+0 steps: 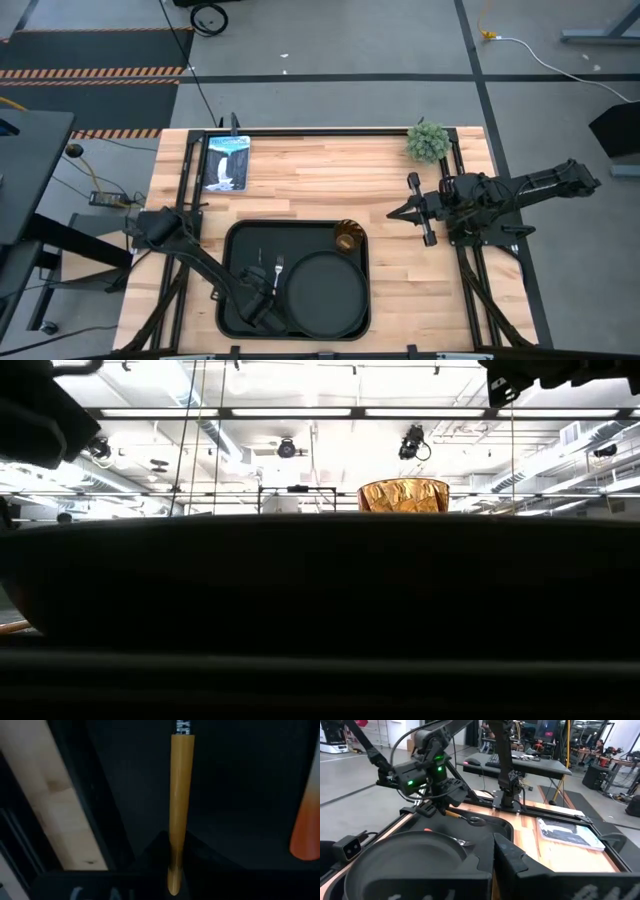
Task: Pick and place plate/cup/fork/spoon on tray
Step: Put the yellow spoon to the left of the orange fork on the black tray
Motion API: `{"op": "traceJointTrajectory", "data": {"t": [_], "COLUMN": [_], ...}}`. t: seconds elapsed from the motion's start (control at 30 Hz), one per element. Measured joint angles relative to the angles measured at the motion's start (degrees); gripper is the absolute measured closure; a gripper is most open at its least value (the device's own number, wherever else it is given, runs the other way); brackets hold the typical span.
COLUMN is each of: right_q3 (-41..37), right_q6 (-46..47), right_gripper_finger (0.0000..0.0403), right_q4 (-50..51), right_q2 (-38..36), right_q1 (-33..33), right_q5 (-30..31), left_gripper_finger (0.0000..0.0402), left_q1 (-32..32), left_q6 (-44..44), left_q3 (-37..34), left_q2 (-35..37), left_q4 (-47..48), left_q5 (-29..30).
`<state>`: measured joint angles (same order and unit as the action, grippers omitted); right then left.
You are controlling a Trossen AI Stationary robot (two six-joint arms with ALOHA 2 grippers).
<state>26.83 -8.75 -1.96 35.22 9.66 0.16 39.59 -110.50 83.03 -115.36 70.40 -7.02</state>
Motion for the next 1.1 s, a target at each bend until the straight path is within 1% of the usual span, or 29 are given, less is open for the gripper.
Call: {"op": "traceJointTrajectory", "data": {"t": [0.23, 0.43, 0.57, 0.7, 0.93, 1.1], "right_q3": [0.00, 0.00, 0.00, 0.00, 0.00, 0.00], "right_q6": [0.06, 0.16, 0.17, 0.20, 1.09, 1.12], "right_gripper_finger": [0.0392, 0.0393, 0.0393, 0.0393, 0.0393, 0.0393], "right_q4": [0.25, 0.81, 1.21, 1.81, 2.38, 2.54], "right_q2": [0.01, 0.01, 0.01, 0.01, 0.01, 0.01], "right_q1": [-0.19, -0.19, -0.19, -0.19, -0.19, -0.19], "right_q5": [-0.02, -0.02, -0.02, -0.04, -0.07, -0.07], "left_gripper_finger": [0.0351, 0.0349, 0.0342, 0.0325, 0.0280, 0.0256], "left_q1": [-1.11, -2.37, -2.90, -3.48, -3.44, -4.19], "left_q6": [3.00, 3.01, 2.72, 1.87, 1.89, 5.32], "left_q3": [2.09, 2.11, 2.11, 2.11, 2.11, 2.11], "left_q2": [-4.44, -4.45, -4.45, -4.43, -4.43, -4.41], "left_q4": [-0.33, -1.51, -3.47, -4.43, -5.54, -7.40], "left_q5": [-1.25, -4.78, -4.85, -4.67, -4.70, -7.13]}}
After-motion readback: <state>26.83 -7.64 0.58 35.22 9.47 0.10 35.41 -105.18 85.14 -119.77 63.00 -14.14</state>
